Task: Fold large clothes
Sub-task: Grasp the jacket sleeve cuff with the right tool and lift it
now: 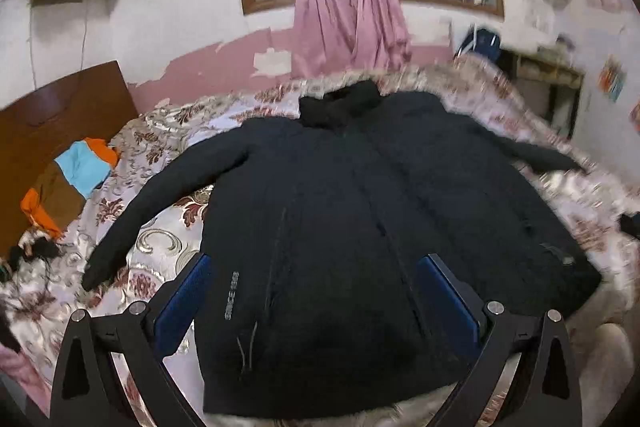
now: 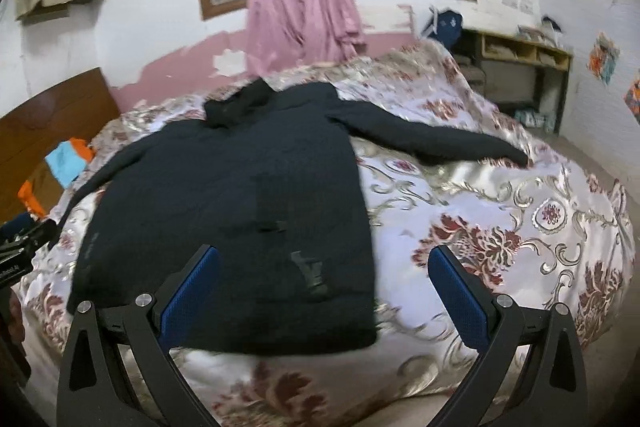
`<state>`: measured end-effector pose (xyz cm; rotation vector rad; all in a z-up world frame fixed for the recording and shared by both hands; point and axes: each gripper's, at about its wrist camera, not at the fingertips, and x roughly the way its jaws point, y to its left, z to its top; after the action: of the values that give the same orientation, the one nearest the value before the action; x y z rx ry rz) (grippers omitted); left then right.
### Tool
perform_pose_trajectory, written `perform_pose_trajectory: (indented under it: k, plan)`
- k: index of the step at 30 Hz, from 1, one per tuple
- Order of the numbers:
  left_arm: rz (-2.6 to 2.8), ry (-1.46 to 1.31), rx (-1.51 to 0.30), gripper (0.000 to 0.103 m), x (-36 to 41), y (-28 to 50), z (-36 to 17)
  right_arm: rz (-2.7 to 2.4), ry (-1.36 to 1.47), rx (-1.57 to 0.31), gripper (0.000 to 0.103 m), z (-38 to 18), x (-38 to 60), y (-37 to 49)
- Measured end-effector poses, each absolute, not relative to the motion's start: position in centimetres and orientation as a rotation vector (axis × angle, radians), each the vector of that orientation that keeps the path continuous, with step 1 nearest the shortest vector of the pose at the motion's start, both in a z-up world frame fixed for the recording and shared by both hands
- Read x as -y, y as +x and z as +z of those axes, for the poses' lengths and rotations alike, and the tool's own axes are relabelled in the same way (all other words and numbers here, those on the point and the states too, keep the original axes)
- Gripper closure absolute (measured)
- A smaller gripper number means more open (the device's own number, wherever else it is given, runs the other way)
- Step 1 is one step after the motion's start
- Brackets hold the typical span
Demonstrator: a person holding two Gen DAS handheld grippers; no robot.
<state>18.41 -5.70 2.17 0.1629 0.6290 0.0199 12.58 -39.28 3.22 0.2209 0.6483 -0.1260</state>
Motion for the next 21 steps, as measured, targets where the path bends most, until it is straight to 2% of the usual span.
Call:
perform_pose_trajectory:
  k: [9, 21]
  plan:
    - [-0.052, 0.168, -0.735, 0.000, 10.4, 28.8, -0.6, -0.145, 0.604, -0.750, 0.001, -3.6, 52.0, 17.6]
    - [-0.249, 0.136, -0.696, 0.000, 23.9, 43.8, -0.6, -0.396, 0.661, -0.728, 0.001, -4.2, 65.3, 31.2]
